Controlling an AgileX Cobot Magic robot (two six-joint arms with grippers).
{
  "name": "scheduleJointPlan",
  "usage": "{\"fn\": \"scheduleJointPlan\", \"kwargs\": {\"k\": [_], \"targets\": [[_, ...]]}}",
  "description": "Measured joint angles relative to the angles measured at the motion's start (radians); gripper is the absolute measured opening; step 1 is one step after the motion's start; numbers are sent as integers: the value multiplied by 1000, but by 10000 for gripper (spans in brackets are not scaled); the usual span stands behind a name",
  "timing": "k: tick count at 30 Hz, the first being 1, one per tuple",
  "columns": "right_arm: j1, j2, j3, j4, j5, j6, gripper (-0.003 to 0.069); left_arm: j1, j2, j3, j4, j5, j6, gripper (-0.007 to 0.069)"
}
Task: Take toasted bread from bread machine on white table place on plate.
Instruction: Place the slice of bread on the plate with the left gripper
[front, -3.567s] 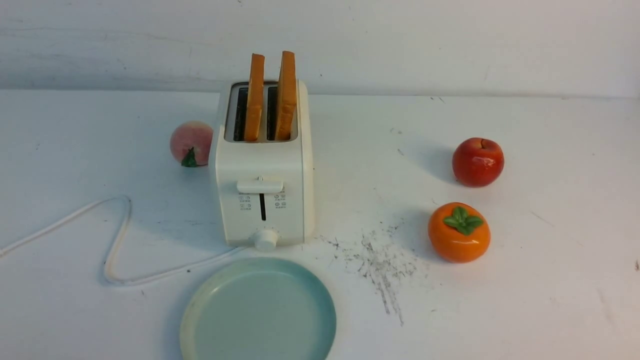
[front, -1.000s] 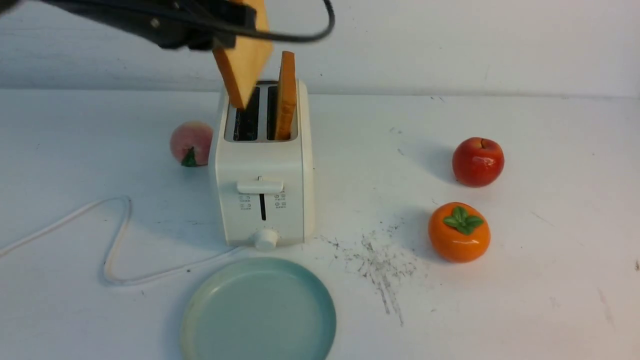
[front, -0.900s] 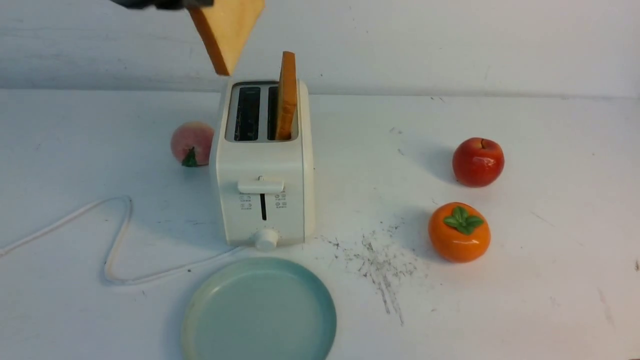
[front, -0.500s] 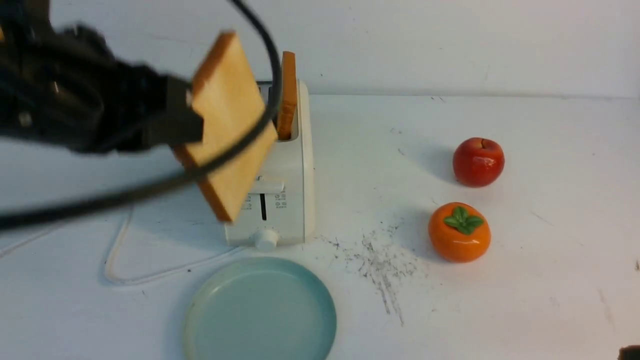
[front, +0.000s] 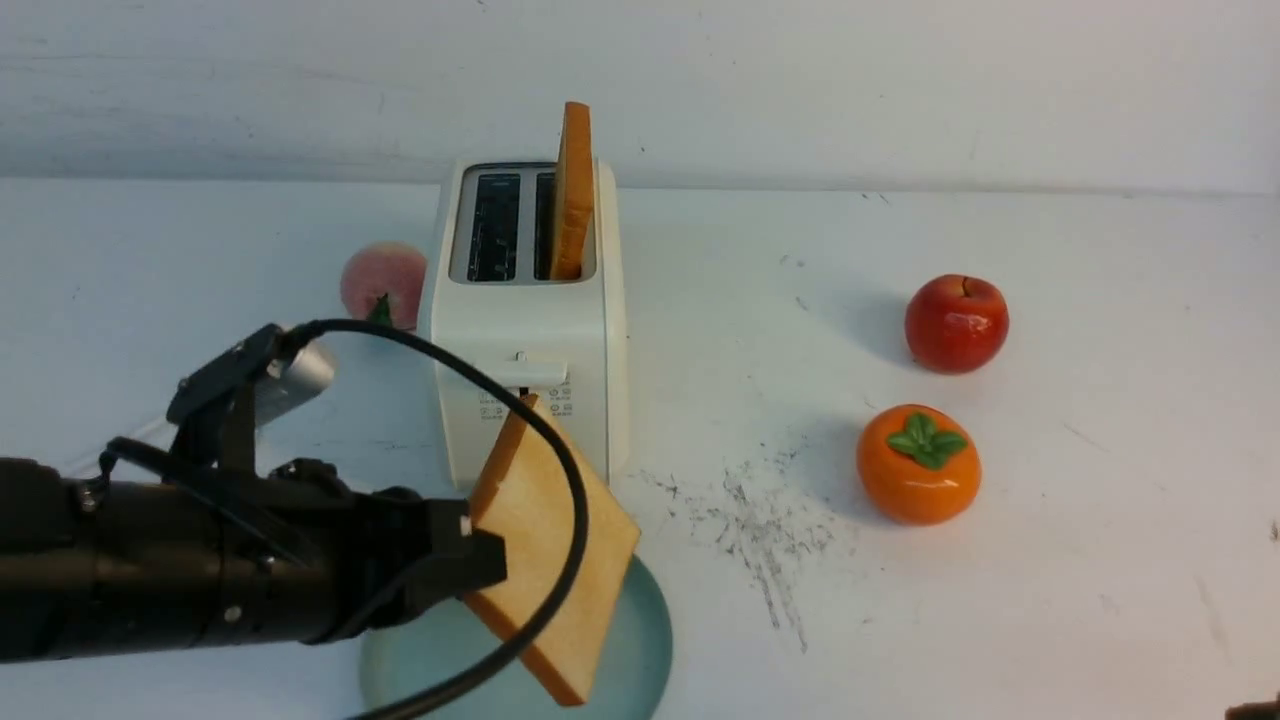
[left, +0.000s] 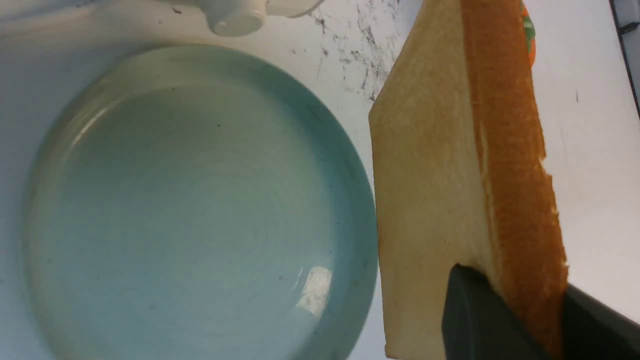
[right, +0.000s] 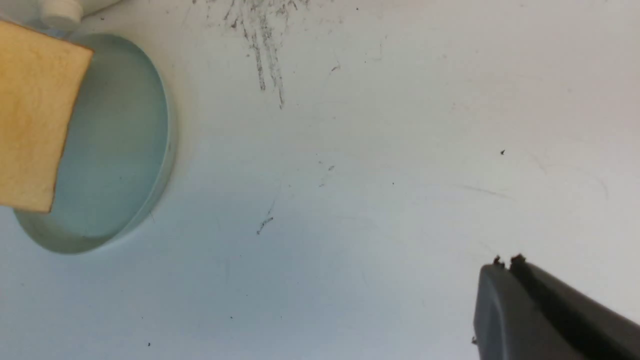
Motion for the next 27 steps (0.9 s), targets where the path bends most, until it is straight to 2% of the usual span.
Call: {"fn": "scheduleJointPlan", "kwargs": {"k": [4, 7, 11, 14, 15, 17, 18, 21, 24, 27], "targets": [[0, 0, 1, 19, 0, -14, 9, 0, 91, 0, -87, -16, 133, 88], [0, 0, 1, 52, 0, -55, 12, 0, 144, 0, -107, -23, 149, 94], [0, 0, 1, 97, -1, -91, 14, 0, 197, 0, -119, -28, 153, 148], [0, 0, 1, 141, -5, -104, 17, 0, 219, 0, -122, -43, 156, 263], [0, 0, 1, 143, -6, -105, 17, 0, 219, 0, -122, -45, 156, 279], [0, 0, -2, 178, -6, -149, 18, 0, 208, 0, -90, -43, 156, 369], [0, 0, -3, 180, -6, -153, 18, 0, 206, 0, -85, -42, 153, 372], [0, 0, -47, 201, 6, -193, 20, 0, 155, 0, 29, -34, 88, 394], [0, 0, -119, 214, 28, -204, 22, 0, 88, 0, 215, -26, -43, 373], [0, 1, -217, 248, 62, -228, 22, 0, 8, 0, 478, 19, -264, 324]]}}
